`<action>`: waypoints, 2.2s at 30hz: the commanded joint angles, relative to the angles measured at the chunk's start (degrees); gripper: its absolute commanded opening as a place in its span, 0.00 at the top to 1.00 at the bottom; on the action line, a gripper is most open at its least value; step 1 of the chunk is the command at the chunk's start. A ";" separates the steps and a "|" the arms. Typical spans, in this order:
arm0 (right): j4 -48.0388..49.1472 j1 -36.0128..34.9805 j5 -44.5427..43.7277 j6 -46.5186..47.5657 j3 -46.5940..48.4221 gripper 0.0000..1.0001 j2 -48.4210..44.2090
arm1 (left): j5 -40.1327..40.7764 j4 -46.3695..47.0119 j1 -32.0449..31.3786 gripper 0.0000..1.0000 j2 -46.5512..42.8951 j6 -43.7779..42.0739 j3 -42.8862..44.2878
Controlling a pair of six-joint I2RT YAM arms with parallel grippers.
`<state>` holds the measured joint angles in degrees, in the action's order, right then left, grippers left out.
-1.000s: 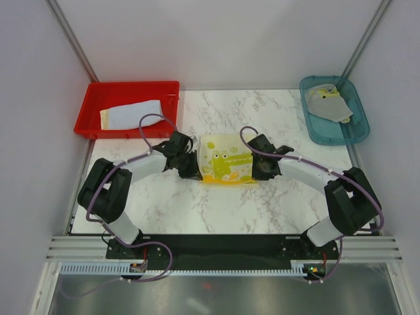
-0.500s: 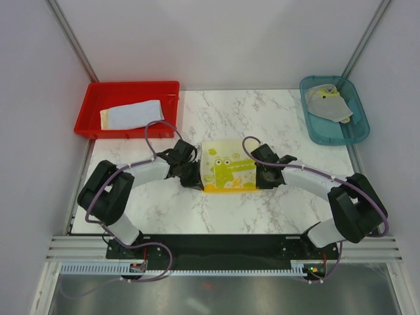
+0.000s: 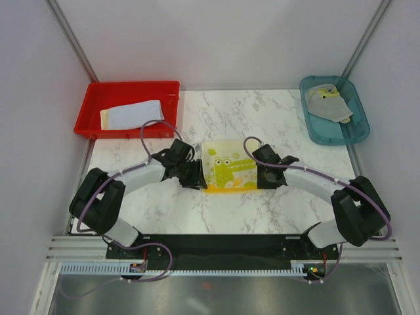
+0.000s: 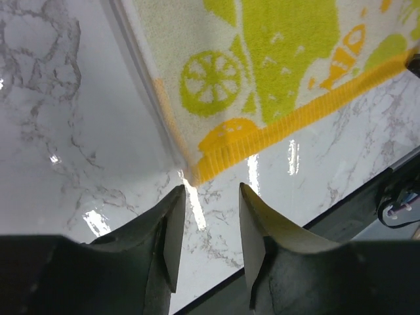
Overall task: Fold and stack the towels
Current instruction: Fold the towel
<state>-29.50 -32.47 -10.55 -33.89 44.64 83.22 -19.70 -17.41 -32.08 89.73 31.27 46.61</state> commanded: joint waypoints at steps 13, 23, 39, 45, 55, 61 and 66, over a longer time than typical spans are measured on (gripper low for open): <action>-1.53 3.47 7.82 8.40 13.38 0.79 7.47 | 1.43 -6.41 6.32 0.60 12.12 -10.08 29.40; 1.02 5.05 4.04 7.79 1.59 0.84 5.99 | 4.15 -6.85 8.78 0.65 25.67 -12.98 37.41; -0.47 5.83 7.46 7.52 4.30 0.76 0.19 | 0.38 -9.31 9.05 0.61 25.85 -14.39 42.60; -0.56 10.31 12.11 10.16 14.84 0.87 2.11 | -4.54 -8.44 8.87 0.61 24.61 -11.67 44.53; 4.79 15.68 21.69 16.13 31.89 1.00 23.28 | -5.09 -5.62 8.96 0.62 32.51 -9.64 45.85; 11.21 22.61 29.69 16.92 30.86 1.00 30.94 | -0.95 -5.62 9.83 0.62 36.56 -11.58 47.08; 14.10 25.00 32.16 16.14 29.10 1.00 34.20 | -0.16 -5.71 10.28 0.62 39.46 -12.63 48.66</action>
<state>-19.07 -7.99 20.21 -18.72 74.72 115.18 -22.63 -23.40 -22.31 126.74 20.49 93.34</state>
